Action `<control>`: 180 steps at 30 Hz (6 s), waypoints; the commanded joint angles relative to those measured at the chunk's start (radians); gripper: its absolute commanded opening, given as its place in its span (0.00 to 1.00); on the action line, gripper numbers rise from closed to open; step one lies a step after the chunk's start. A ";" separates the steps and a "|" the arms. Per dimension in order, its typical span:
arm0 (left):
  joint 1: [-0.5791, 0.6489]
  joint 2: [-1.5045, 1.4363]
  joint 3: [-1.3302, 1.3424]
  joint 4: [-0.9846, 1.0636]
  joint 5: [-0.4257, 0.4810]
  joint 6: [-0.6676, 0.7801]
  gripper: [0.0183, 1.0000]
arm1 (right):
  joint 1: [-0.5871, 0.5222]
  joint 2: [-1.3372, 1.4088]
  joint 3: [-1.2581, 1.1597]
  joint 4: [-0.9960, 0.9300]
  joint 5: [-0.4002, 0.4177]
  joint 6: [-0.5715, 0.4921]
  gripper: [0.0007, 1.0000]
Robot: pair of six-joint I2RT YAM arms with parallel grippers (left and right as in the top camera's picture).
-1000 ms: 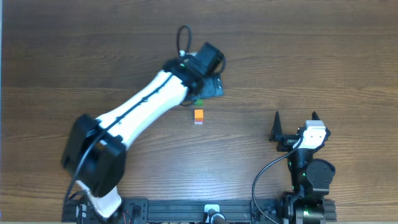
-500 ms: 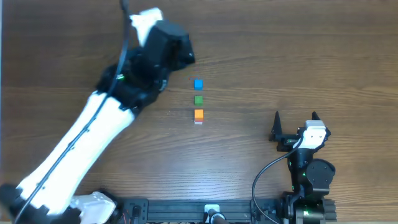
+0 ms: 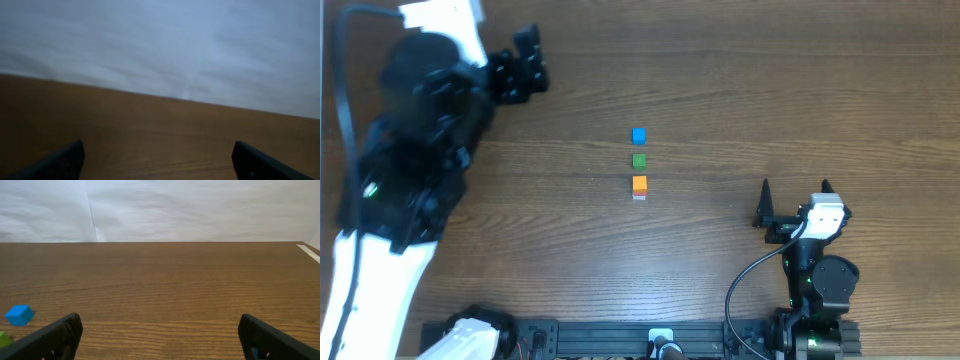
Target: Stack Cubes
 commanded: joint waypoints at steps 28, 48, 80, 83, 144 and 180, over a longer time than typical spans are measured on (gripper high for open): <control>0.317 -1.184 -1.239 0.489 0.329 0.245 0.96 | 0.005 -0.008 -0.005 -0.004 0.002 -0.001 0.99; 0.330 -1.184 -1.482 0.778 0.389 0.244 1.00 | 0.005 -0.008 -0.005 -0.004 0.002 -0.001 0.99; 0.332 -1.184 -1.482 0.602 0.388 0.240 1.00 | 0.005 -0.008 -0.005 -0.003 0.002 -0.001 0.99; 0.332 -1.184 -1.482 0.602 0.388 0.241 1.00 | 0.005 -0.008 -0.005 0.034 0.002 -0.001 0.99; 0.332 -1.184 -1.482 0.602 0.388 0.241 1.00 | 0.602 1.917 1.572 -0.886 0.007 0.434 0.99; 0.332 -1.184 -1.482 0.602 0.388 0.241 1.00 | 0.685 2.280 1.798 -1.009 0.025 0.528 0.91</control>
